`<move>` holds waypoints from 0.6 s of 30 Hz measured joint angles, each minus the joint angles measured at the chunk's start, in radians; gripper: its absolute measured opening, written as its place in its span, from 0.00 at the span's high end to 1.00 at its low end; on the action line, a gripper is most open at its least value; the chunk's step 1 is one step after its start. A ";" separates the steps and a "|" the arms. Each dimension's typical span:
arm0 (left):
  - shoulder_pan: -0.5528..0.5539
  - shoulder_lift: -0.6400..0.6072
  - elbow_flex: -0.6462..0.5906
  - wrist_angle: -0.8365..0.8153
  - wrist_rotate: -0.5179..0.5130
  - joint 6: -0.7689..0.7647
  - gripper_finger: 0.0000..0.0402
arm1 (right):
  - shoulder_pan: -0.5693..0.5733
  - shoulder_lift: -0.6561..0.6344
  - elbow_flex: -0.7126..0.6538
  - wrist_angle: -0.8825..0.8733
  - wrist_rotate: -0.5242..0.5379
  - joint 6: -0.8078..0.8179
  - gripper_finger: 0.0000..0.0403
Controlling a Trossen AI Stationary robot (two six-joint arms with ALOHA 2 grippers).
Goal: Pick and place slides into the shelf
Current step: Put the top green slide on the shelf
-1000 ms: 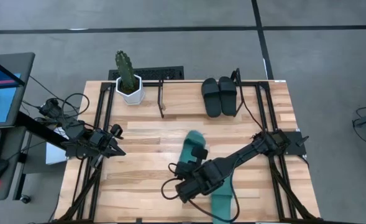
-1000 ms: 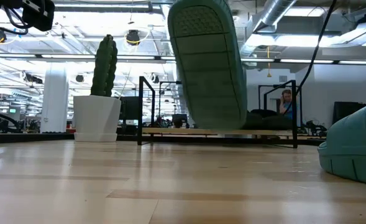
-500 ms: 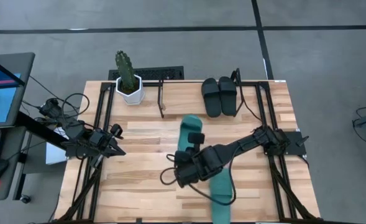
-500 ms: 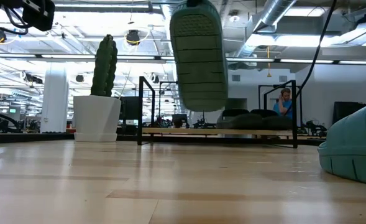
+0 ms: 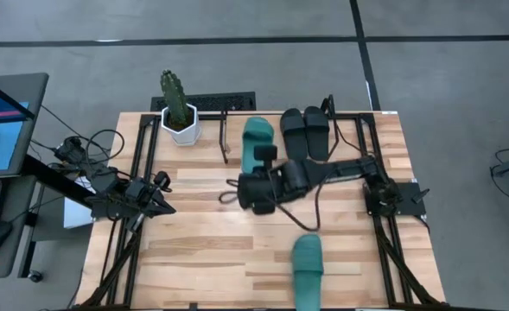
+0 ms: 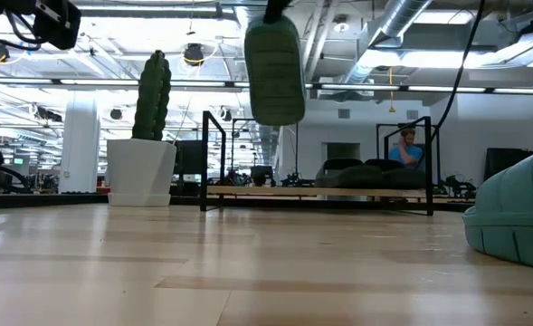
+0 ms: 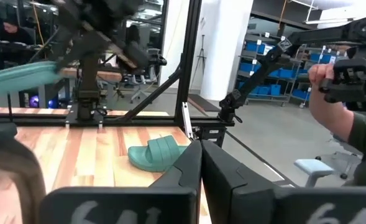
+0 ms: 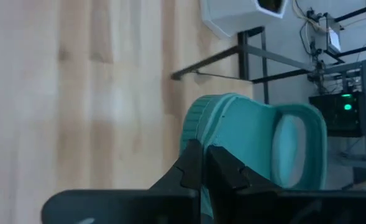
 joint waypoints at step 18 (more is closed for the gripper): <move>0.000 0.000 0.000 -0.119 0.000 -0.138 1.00 | -0.269 -0.016 -0.002 0.084 -0.170 -0.348 1.00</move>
